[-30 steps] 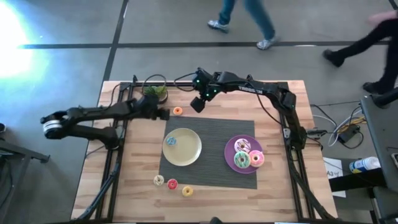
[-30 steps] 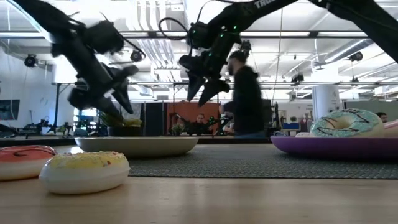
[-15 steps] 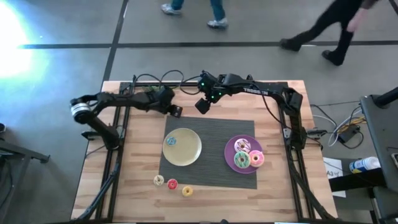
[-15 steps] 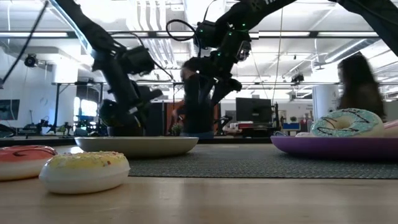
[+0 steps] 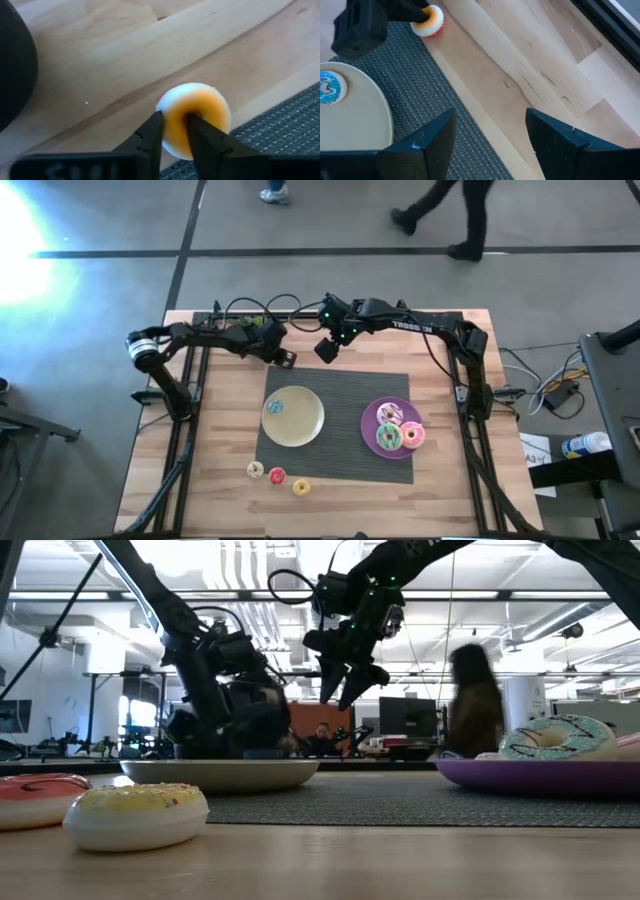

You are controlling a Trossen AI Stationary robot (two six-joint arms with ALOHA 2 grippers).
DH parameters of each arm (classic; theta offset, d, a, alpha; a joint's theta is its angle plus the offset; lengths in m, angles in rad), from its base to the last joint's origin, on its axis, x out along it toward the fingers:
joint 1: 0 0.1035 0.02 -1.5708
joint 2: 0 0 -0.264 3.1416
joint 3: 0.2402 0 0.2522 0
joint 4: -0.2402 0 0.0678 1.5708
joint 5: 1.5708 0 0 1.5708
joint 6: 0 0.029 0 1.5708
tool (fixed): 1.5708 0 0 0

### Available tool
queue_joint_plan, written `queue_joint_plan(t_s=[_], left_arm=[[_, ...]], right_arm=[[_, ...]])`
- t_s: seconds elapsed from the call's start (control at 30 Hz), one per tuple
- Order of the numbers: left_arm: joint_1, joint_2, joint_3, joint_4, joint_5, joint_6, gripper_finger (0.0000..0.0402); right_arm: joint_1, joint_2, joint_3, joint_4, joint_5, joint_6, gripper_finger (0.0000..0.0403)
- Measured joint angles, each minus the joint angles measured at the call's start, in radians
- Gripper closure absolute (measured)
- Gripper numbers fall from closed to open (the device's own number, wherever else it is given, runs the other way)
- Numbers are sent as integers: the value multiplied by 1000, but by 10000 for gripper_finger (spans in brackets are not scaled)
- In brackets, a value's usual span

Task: Pick & Place donuts
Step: Put the small red donut on the white plate

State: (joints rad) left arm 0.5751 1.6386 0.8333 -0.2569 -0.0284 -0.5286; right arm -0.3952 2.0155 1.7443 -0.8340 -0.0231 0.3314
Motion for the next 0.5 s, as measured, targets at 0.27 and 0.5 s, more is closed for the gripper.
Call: queue_joint_plan(t_s=[0.27, 0.5], left_arm=[[-1, -32, 0, -17, 1, 6, 400], [-3, -181, 2, -8, 118, 6, 401]], right_arm=[[3, -3, 0, 13, -2, -35, 174], [39, -72, 0, 78, -11, -193, 174]])
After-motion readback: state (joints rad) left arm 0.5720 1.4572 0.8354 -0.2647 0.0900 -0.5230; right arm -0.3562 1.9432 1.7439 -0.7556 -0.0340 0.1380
